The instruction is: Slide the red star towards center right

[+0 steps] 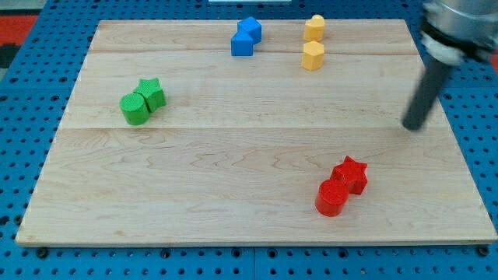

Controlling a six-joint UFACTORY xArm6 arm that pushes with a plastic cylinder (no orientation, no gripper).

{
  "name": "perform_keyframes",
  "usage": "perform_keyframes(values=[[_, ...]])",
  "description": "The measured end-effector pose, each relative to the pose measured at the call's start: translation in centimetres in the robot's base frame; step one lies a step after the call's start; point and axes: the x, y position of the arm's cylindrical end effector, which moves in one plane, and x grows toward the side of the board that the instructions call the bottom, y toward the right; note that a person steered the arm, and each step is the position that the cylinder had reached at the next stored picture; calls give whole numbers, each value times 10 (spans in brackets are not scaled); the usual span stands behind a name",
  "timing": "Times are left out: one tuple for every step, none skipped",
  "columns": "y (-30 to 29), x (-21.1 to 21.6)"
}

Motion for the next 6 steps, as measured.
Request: perform_keyframes(values=[[14, 76], [-23, 70], [-60, 77], [-125, 81], [-120, 81], [-157, 34]])
